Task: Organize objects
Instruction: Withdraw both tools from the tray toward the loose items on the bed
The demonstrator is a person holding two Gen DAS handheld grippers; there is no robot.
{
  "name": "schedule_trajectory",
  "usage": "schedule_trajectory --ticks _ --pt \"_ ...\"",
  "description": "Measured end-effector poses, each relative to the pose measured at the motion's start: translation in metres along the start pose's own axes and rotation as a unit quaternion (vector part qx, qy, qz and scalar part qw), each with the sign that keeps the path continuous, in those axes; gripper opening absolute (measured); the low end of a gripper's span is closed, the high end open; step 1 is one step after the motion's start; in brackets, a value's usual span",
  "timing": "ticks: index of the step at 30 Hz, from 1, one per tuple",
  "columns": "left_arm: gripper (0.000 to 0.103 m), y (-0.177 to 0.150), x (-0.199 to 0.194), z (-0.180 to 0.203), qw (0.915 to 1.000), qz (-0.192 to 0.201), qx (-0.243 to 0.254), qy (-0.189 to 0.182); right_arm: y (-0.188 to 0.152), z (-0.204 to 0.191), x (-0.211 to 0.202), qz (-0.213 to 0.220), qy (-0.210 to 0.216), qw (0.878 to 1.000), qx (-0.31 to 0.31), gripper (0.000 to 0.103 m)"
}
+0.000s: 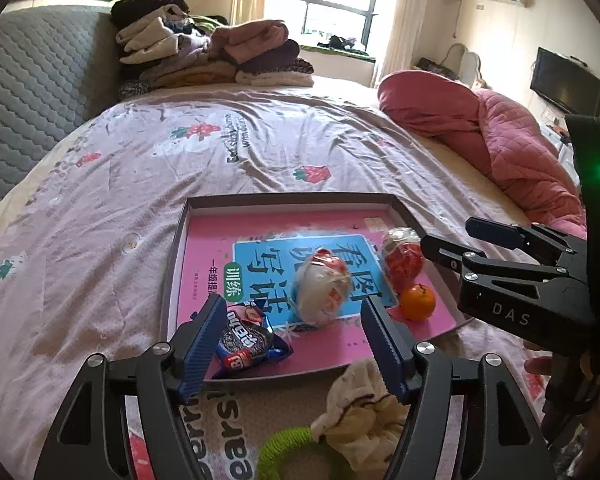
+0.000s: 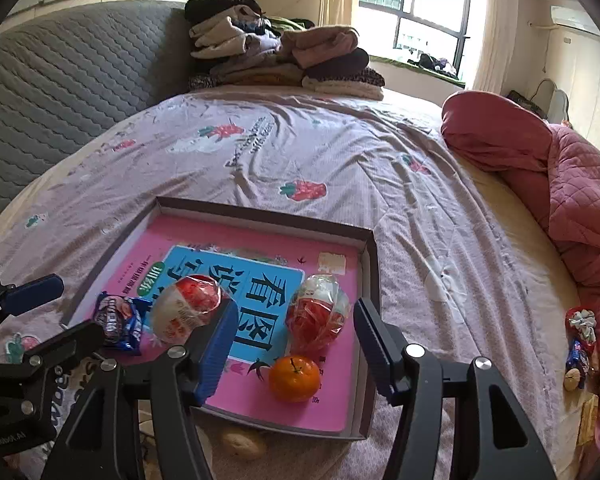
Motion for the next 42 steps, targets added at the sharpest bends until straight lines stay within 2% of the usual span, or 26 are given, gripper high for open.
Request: schedule_trajectory --ticks 29,42 --pt "0.073 -0.005 -0.09 0.014 0.9984 0.04 0.016 0.038 0.003 -0.015 -0.102 0.061 -0.003 0.998 -0.012 0.061" --pt "0.073 -0.02 -0.11 0.017 0.9979 0.041 0.022 0.044 -0.008 -0.016 -0.128 0.073 -0.002 0.997 -0.011 0.061"
Point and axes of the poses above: each gripper's, at about its wrist camera, not at the fingertips, and x roughly the way its jaws point, z to its right, y to its top, the point moved 3 cm from there along x, roughly the way its jaws point, and after that the axes turned 1 degree about -z, right-handed, at the moved point
